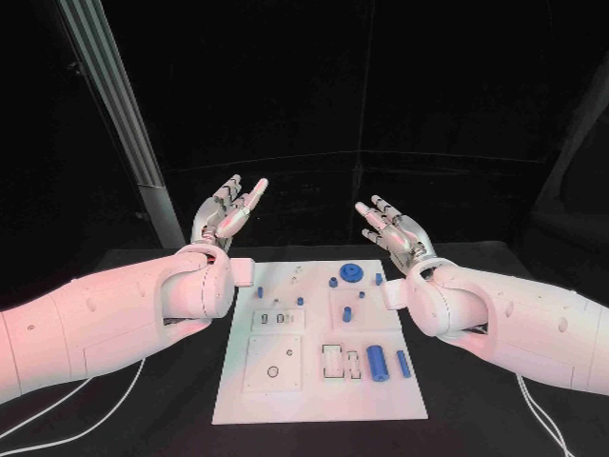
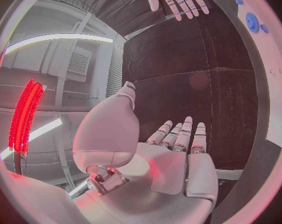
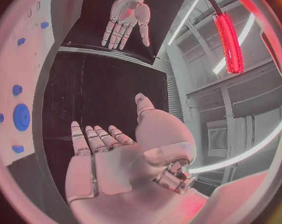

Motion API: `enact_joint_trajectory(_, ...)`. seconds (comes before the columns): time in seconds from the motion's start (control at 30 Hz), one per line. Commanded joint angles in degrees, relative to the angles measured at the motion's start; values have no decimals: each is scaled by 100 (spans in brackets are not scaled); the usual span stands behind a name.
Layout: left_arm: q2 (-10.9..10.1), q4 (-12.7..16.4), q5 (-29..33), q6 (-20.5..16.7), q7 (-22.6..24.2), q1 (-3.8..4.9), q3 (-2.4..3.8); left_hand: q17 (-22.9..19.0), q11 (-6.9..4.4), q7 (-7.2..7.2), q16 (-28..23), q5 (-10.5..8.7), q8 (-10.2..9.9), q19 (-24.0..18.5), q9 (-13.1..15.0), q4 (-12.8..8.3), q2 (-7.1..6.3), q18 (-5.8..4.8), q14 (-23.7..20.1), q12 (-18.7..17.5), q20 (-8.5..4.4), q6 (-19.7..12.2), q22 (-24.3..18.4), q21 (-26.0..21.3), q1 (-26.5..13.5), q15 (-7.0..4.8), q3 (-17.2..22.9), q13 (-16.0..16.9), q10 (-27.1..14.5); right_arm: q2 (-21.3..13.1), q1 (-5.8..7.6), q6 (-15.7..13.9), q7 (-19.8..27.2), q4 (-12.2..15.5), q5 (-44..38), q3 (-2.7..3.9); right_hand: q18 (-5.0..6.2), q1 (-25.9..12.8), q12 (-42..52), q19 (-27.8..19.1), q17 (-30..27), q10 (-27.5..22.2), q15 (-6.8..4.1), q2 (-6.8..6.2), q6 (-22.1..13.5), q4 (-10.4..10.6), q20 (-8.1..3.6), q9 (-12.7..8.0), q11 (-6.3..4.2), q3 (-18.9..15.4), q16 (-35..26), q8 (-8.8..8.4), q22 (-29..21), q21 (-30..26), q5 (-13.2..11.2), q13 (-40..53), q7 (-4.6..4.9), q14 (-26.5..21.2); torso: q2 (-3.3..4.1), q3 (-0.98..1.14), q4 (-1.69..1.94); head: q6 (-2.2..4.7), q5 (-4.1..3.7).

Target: Assemble the parts on the task board

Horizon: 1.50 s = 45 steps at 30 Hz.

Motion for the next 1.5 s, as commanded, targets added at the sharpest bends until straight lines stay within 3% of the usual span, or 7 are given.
enact_joint_trajectory(0.03,6,-2,167,240,261,8,5,9,46,297,41,21,32,-2,5,20,24,35,53,41,36,24,5,33,35,9,14,6,12,41,28,879,-185,-95,-520,17,139,614,125,585,101,530,144,49,419,-401,69,70,174,50,173,96,118,213,-97,72,920,762,0,1,0,1,1)
enact_joint_trajectory(0.23,-140,-47,174,493,258,-1,-13,132,241,484,291,21,103,323,54,-1,266,40,745,129,195,380,91,171,138,185,137,67,449,-17,34,656,39,-354,-1165,20,451,1314,554,2210,278,2474,132,-27,1892,-995,40,279,238,252,696,475,394,824,-437,261,955,2853,34,-7,-3,-32,-37)
enact_joint_trajectory(0.4,-280,21,144,568,316,-1,-18,396,556,762,919,11,446,2187,225,-53,496,-83,2630,574,318,1765,511,977,407,445,185,265,2253,-76,35,530,92,-425,-1530,22,716,1606,859,3103,302,4265,-104,-98,3138,-1364,40,374,35,370,925,732,456,1163,-553,315,798,4391,123,-33,-8,-19,-57)
enact_joint_trajectory(0.63,-460,191,-74,655,359,0,-20,468,362,638,1257,0,730,4190,315,-123,664,91,4135,904,189,3398,781,1769,696,128,117,300,4268,-190,79,489,118,-511,-2203,26,803,1879,788,3882,304,5102,-393,-107,4611,-1753,-155,384,-199,575,948,868,423,1393,-582,285,620,5419,266,-30,31,-22,-69)
enact_joint_trajectory(0.83,-638,468,-262,801,284,1,-20,529,176,539,1260,-10,860,4738,313,-148,759,89,4773,1016,1,4235,729,1826,766,-62,-33,305,5033,-231,201,531,-49,-631,-3092,30,785,2020,605,4410,293,5566,-596,-225,5033,-1759,-376,339,-319,827,871,760,380,1513,-582,276,535,6052,400,-24,66,4,-77)
enact_joint_trajectory(1.13,-936,1030,-408,1039,94,3,-20,674,57,455,1250,4,838,5126,271,-213,808,86,5239,1010,-137,4641,674,1841,847,-206,-214,332,5586,-201,598,587,-1013,-681,-5457,33,775,2106,583,5776,536,6478,-1131,-536,5645,-1754,-991,354,-667,1129,1400,748,784,2465,-547,289,303,7707,699,-92,151,96,-209)
enact_joint_trajectory(1.5,-1032,1385,-244,1264,-34,5,-20,705,62,456,1203,4,780,5159,256,-188,825,80,5261,940,-146,4648,645,1809,804,-206,-303,321,5592,40,935,1272,-2413,-747,-7928,37,764,1733,312,6297,1131,6586,-1280,-882,5715,-1735,-1177,335,-753,1320,2611,437,1253,3349,-475,297,264,8261,942,-120,222,170,-304)
